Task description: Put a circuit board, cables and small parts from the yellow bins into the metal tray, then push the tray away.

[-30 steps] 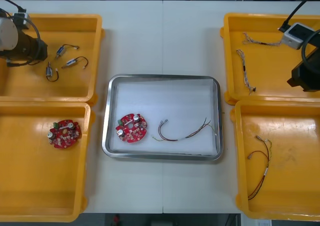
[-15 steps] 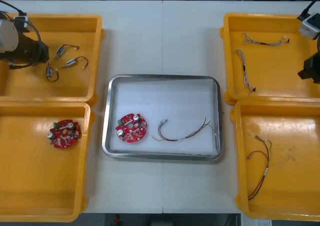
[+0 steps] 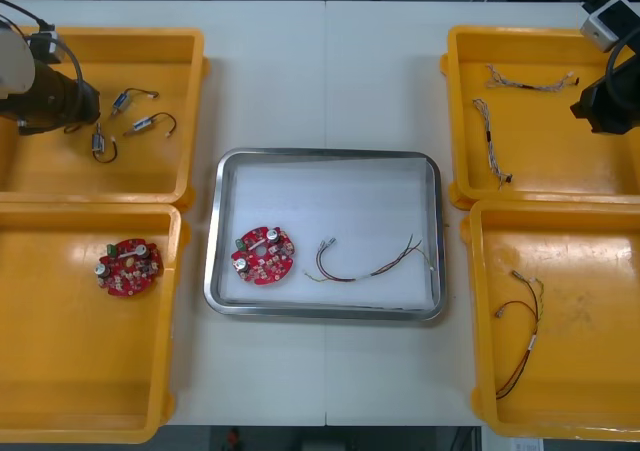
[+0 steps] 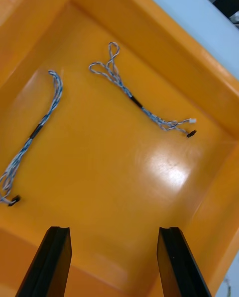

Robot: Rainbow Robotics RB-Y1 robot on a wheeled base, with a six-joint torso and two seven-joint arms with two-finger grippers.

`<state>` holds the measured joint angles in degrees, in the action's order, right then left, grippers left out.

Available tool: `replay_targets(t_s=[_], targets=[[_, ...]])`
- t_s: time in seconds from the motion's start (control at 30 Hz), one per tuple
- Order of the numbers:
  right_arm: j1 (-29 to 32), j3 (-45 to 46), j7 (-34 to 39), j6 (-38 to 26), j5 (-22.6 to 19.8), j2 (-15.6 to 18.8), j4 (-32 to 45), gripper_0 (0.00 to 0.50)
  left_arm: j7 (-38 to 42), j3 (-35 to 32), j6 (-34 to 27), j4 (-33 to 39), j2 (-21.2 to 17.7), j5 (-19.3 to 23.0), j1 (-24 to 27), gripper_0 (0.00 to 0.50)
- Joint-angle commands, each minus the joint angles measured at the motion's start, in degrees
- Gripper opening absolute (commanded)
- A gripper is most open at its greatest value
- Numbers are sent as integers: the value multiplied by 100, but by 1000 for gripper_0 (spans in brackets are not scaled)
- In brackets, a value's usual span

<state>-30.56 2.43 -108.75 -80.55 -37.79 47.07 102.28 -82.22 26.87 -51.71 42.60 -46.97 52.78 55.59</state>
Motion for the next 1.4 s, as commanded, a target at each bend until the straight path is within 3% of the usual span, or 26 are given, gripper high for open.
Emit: replay_targets(t_s=[0.03,0.2,0.4,0.53,0.73,1.2,1.4], targets=[[15,-489,-6,584,360,426,-94,500,-400,-419,-709,557,-365,83,277,0],[-20,-717,-269,1375,457,470,-507,500,-303,-621,-1394,1084,-603,92,277,0],[-187,-1359,-885,2755,659,628,-1254,500,-66,-1210,-2466,1699,-779,74,277,0],[-337,-1904,-999,3678,1098,742,-1790,500,866,-1333,-3249,2411,-884,-22,277,0],[-847,-2669,-1025,4706,1423,760,-2748,500,1578,-1386,-4013,3185,-902,-93,277,0],[-1682,-3547,-929,5374,1546,470,-3917,500,3125,-1509,-4769,4310,-814,259,277,0],[-1998,-3723,-929,5462,1661,233,-4366,500,3942,-1509,-5094,4775,-374,-119,268,0]])
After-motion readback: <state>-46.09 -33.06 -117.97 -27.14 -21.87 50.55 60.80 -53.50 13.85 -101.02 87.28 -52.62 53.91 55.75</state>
